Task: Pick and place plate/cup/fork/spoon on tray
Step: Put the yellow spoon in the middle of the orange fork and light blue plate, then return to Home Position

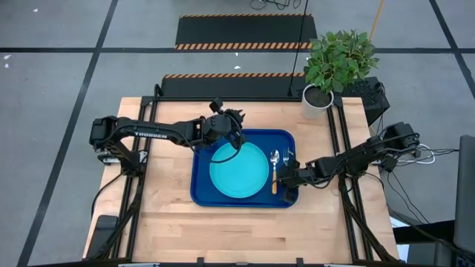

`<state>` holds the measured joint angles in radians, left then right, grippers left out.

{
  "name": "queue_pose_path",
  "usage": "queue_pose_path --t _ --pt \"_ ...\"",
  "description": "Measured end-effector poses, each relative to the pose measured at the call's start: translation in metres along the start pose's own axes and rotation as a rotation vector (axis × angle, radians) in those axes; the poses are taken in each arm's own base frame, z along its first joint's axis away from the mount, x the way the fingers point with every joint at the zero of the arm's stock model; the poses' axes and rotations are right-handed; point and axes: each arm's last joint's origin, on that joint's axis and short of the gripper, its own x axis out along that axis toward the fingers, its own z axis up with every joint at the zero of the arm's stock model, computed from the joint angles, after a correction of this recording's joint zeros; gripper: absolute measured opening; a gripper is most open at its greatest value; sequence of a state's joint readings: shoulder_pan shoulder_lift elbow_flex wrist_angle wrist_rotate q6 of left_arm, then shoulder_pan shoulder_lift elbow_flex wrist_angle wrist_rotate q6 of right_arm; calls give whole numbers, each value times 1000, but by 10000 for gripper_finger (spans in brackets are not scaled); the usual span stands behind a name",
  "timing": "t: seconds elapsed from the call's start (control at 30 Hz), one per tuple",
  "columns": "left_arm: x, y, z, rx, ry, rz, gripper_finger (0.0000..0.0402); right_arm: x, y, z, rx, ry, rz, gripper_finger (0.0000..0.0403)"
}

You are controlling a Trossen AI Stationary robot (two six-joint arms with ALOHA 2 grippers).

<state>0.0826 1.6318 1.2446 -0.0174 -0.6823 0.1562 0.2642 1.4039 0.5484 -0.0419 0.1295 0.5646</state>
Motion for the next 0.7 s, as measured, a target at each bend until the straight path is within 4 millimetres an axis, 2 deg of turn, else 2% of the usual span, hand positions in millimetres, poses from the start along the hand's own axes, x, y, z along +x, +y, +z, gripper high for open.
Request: queue_pose_path --t 0.33,0.5,0.7 --pt "0 0 0 1 0 -1 74 -6 -1 0 -4 2 -3 0" --pt "0 0 0 2 0 -1 74 -20 -4 1 -7 -26 -44 0" --pt "0 0 0 2 0 -1 74 -45 -16 -2 4 -78 -207 0"
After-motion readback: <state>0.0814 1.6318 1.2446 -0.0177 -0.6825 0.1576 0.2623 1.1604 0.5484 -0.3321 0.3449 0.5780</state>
